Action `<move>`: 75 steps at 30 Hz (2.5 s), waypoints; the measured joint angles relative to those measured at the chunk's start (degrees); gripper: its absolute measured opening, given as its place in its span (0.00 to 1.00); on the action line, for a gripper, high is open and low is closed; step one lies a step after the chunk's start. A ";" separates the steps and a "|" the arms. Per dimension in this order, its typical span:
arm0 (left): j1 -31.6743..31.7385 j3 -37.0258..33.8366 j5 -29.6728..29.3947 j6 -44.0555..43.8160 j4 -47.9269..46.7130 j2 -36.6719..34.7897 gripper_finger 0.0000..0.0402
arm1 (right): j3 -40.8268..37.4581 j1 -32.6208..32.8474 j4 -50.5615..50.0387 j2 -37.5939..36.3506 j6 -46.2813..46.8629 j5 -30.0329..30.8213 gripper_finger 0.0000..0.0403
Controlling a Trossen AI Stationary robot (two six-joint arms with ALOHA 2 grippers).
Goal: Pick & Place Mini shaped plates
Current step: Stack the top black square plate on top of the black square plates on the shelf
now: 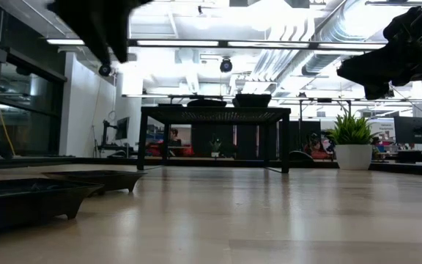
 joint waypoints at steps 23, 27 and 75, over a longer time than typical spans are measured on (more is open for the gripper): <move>-17.12 -25.15 -5.01 -9.17 43.20 0.02 0.33 | 0.00 0.00 0.00 0.01 0.00 0.00 0.32; -17.00 -26.21 -5.31 -9.17 45.29 0.81 0.33 | -0.01 0.01 0.00 -0.01 -0.02 0.00 0.32; -14.06 -25.38 -1.09 -3.06 46.71 8.63 0.04 | 0.00 0.01 0.09 -0.01 -0.02 0.00 0.32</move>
